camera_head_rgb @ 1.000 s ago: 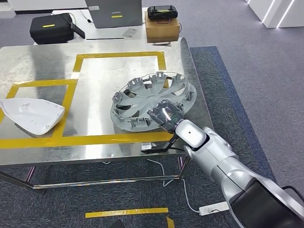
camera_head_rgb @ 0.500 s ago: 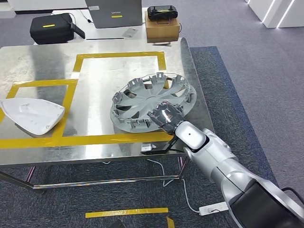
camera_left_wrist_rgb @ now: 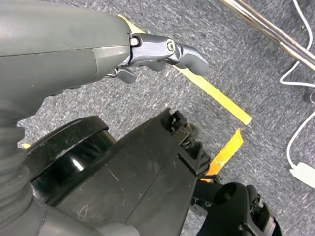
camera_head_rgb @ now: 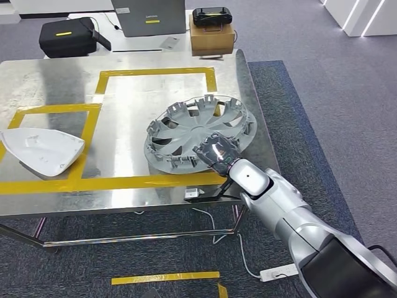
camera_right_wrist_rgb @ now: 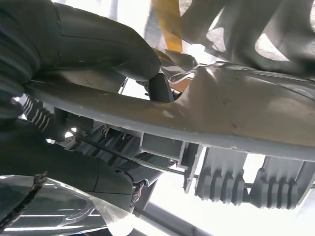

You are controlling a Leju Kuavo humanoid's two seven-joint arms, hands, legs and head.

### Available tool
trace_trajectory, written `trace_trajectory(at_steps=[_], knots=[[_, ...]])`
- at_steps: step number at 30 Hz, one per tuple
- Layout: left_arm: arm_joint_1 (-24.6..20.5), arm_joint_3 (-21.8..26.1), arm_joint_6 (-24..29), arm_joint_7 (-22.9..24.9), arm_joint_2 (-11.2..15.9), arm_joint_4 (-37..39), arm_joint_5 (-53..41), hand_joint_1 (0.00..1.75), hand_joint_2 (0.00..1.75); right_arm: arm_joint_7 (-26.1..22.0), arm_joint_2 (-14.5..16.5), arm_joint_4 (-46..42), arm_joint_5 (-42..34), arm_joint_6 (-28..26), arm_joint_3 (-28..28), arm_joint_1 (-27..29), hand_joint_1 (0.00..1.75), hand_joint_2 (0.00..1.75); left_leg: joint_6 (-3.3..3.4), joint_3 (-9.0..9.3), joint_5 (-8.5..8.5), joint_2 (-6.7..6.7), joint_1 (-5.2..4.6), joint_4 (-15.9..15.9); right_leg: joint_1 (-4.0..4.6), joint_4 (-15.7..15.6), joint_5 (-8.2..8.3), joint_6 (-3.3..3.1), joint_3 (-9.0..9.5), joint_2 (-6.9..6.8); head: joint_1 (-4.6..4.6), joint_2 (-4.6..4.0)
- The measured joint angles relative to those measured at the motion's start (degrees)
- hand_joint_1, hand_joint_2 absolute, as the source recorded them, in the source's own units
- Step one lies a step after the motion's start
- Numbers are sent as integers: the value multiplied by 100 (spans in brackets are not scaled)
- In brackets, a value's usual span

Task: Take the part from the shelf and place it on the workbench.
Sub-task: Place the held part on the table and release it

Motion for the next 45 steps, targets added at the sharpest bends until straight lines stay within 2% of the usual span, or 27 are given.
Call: trace_trajectory(at_steps=[29,31,33,35,39,45], knots=[[28,1,196,-29,0,28,-28,0,175,65,-24,2,-76,2,87,9,175,175,0,0,0,0,0,0,0,0,0,0,0,0,0,-1],[28,5,157,-93,1,28,5,0,175,58,-26,2,-78,3,89,10,87,87,0,0,0,0,0,0,0,0,0,0,0,0,0,-1],[28,9,115,-134,3,29,24,0,87,51,-33,2,-82,4,97,11,0,0,0,0,0,0,0,0,0,0,0,0,0,0,0,0],[29,13,135,-132,7,30,27,0,0,50,-45,2,-89,3,111,16,0,0,0,0,0,0,0,0,0,0,0,0,0,0,0,0],[27,42,326,-4,19,30,38,0,0,60,-68,2,-93,3,136,29,0,0,0,0,0,0,0,0,0,0,0,0,0,0,-1,0],[27,48,297,139,26,30,13,0,0,68,-107,2,-98,2,157,46,0,0,0,1,0,0,0,0,0,0,0,0,0,1,0,-1]])
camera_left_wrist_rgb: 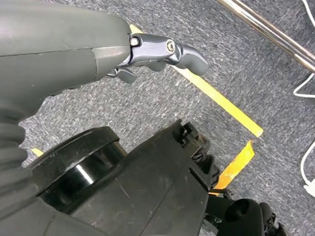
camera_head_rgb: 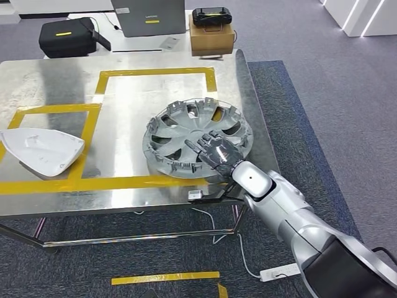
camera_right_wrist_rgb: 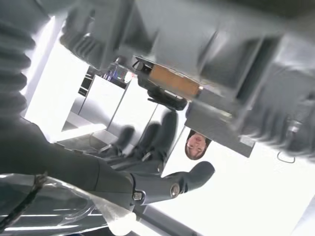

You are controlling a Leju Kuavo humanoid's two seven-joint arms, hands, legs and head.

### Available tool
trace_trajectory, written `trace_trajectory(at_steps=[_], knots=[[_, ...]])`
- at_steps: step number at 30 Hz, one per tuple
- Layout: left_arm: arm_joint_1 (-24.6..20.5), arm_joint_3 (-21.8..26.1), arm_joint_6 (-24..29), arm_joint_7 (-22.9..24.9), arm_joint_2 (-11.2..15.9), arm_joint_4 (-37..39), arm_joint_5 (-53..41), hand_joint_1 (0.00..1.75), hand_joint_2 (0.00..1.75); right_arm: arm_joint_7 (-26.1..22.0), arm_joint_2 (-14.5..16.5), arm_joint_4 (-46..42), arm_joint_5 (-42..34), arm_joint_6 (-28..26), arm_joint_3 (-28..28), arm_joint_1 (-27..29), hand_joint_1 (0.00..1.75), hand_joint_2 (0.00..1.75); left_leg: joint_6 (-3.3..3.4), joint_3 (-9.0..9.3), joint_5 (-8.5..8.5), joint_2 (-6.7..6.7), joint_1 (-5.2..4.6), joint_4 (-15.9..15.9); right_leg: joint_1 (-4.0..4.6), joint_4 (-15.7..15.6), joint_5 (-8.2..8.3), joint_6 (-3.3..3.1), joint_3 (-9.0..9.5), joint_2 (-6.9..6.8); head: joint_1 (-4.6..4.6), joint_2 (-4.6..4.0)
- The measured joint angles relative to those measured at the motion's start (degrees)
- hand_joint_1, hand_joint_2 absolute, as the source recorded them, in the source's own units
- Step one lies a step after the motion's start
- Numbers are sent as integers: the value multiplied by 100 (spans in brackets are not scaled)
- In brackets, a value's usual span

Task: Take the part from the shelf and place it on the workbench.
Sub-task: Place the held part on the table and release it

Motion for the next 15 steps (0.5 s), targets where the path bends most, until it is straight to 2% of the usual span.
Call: trace_trajectory(at_steps=[15], knots=[[0,0,29,19,0,0,-5,0,0,2,-47,2,-10,0,40,15,0,0,0,1,0,0,0,0,0,0,0,0,0,0,0,1]])
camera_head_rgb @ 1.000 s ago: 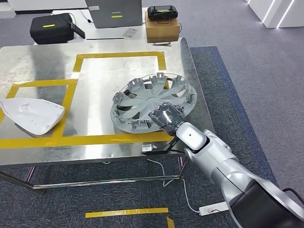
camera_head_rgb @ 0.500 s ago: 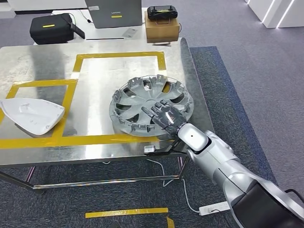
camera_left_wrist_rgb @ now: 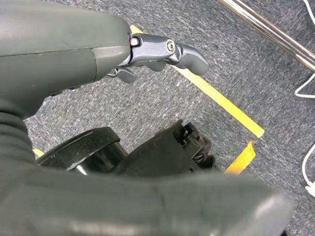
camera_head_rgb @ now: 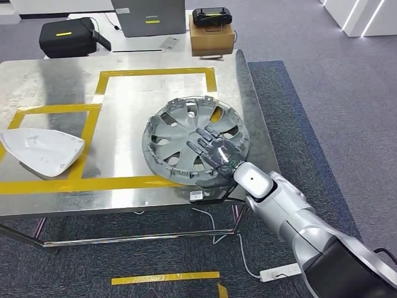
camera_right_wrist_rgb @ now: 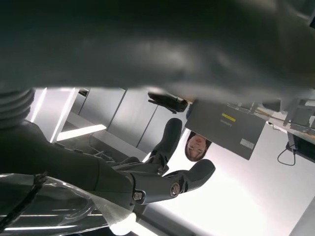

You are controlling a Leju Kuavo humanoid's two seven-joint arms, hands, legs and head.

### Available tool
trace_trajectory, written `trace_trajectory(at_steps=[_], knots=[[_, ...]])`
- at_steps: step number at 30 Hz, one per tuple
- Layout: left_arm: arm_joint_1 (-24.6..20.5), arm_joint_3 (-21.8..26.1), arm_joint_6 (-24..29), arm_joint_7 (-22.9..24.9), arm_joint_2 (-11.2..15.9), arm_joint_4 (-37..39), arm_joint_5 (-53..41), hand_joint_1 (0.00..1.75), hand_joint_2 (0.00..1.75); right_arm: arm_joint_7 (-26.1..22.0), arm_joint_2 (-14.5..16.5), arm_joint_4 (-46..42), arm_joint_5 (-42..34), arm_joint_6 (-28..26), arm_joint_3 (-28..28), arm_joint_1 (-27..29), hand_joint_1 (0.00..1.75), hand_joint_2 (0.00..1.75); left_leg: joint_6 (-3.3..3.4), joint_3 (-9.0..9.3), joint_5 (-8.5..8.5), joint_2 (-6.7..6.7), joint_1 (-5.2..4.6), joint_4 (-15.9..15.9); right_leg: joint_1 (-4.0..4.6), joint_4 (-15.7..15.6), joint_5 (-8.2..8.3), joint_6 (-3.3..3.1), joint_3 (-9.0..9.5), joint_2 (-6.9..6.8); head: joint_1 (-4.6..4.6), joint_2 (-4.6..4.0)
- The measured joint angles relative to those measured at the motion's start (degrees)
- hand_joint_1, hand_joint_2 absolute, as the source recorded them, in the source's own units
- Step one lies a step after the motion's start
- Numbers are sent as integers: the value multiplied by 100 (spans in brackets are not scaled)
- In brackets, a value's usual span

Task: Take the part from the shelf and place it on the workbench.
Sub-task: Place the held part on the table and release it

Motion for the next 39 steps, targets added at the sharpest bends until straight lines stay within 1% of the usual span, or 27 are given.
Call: trace_trajectory(at_steps=[34,39], knots=[[-27,8,61,20,-33,0,2,0,0,33,-40,-8,9,-136,83,48,0,0,0,0,0,0,0,0,0,0,0,0,1,0,0,-1],[-37,14,68,37,-35,0,9,0,0,128,-43,-8,14,-118,85,46,0,0,0,1,0,0,0,0,0,0,0,0,1,0,0,-1]])
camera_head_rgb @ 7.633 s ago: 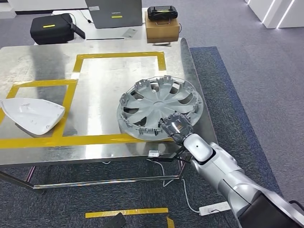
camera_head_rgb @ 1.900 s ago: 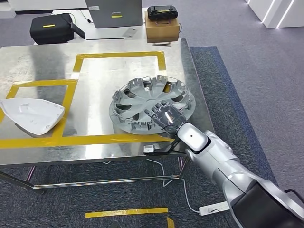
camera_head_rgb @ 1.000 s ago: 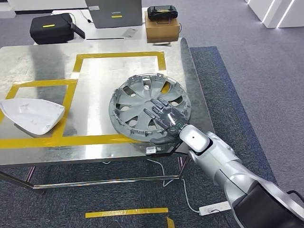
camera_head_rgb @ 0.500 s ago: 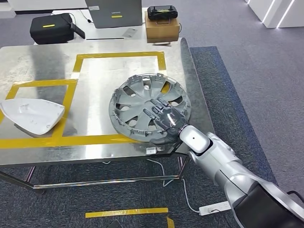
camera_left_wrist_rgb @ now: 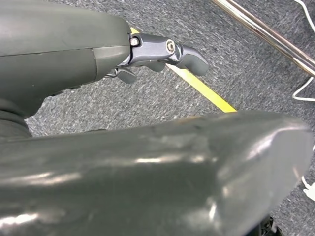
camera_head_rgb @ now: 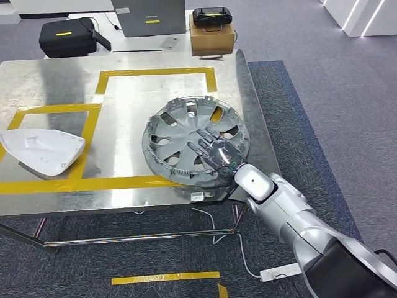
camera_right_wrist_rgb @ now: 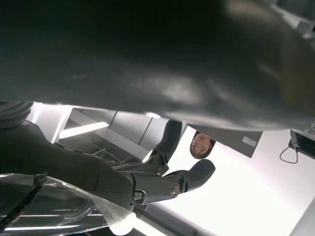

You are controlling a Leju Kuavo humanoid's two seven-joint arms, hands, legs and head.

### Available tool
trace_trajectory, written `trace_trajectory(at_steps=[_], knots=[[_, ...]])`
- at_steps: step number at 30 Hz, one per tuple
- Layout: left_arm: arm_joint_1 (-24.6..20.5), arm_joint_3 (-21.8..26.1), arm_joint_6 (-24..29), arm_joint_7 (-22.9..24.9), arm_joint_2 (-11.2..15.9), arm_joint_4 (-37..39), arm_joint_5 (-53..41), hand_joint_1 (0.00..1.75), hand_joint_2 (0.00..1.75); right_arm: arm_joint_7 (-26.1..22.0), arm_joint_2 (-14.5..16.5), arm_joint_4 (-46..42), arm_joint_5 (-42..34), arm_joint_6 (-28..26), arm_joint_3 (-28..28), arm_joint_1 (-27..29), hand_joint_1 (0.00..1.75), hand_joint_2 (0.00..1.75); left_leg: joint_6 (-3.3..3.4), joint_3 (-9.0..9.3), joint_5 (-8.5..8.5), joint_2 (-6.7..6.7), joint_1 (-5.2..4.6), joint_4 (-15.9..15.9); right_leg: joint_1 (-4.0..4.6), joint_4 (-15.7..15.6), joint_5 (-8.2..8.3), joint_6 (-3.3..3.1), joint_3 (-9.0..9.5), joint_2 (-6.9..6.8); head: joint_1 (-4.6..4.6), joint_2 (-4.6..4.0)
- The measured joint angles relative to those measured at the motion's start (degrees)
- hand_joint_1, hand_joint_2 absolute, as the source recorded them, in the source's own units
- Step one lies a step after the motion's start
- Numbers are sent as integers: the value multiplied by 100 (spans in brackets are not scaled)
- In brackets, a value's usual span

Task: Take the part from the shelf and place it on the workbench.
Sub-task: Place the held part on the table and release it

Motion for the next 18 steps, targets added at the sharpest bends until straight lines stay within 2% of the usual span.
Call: trace_trajectory(at_steps=[6,18], knots=[[-10,83,71,8,-14,0,74,0,0,318,-152,0,178,188,0,-80,0,0,0,0,0,0,-1,0,-1,0,0,0,0,-2,0,-1],[-161,278,263,1,-114,0,240,0,0,383,-1034,-296,450,610,19,-676,0,0,8,4,0,0,-7,3,-8,-1,5,7,3,2,-1,0]])
